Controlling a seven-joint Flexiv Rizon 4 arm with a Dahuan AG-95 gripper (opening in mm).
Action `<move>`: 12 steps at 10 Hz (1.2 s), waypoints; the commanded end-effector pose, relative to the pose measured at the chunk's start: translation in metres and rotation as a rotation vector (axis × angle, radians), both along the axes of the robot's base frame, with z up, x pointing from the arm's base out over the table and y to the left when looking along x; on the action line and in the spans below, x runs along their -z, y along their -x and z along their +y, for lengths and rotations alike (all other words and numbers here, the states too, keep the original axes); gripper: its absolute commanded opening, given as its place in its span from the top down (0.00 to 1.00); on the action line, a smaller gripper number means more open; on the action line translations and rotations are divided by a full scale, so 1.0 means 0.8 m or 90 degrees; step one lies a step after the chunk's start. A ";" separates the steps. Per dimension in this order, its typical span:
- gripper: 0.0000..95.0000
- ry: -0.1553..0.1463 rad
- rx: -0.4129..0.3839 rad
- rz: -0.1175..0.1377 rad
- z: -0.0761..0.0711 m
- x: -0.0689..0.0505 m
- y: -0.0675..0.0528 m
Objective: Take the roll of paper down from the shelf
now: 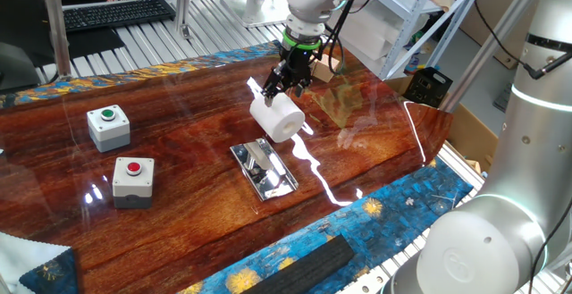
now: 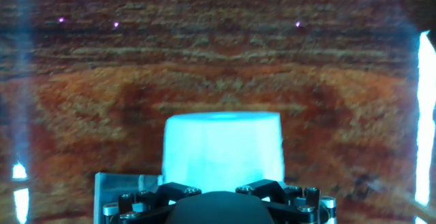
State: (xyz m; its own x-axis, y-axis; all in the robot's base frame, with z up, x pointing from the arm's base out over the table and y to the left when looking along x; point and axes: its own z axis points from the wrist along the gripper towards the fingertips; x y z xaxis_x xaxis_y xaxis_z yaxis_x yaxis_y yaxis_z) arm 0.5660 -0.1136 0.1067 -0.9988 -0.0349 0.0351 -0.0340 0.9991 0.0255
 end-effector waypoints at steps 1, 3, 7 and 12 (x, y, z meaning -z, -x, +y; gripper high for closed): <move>0.00 0.000 0.020 0.019 0.024 -0.008 0.032; 0.00 0.010 0.038 0.021 0.053 -0.013 0.062; 0.20 0.013 0.052 0.026 0.102 -0.014 0.099; 0.20 0.016 0.044 0.043 0.145 -0.023 0.122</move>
